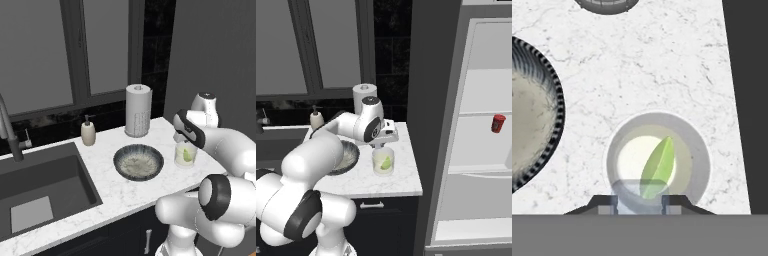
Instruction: Grab a lemon wedge from the fridge and one ice cube from the ice bowl, and put them in the glass of lemonade.
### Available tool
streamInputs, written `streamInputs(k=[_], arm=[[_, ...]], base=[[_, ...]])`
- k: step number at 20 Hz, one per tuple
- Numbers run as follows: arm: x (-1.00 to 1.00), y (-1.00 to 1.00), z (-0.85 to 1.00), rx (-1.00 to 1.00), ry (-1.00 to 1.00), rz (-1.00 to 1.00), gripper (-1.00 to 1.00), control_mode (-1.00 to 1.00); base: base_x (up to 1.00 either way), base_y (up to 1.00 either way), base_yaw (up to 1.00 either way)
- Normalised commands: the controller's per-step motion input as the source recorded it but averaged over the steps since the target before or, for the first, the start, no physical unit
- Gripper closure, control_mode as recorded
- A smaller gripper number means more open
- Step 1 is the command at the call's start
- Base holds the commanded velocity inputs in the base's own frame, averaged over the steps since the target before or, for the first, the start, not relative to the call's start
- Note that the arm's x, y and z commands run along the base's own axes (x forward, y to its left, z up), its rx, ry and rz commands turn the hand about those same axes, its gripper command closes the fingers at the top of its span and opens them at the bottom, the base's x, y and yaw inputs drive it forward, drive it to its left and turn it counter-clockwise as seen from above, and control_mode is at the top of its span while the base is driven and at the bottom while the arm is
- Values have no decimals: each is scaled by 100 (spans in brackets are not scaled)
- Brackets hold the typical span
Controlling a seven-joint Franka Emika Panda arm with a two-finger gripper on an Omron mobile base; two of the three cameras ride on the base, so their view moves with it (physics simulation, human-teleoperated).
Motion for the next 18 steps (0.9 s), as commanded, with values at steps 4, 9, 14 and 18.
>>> streamInputs(k=[4, 9, 14, 18], arm=[[0, -10, 0, 0, 0, 0, 100, -100], [-5, 0, 0, 0, 0, 0, 100, -100], [0, 0, 0, 0, 0, 0, 100, -100], [16, 0, 0, 0, 5, 0, 100, -100]], base=[[0, 0, 0], [0, 0, 0], [0, 0, 0], [0, 0, 0]])
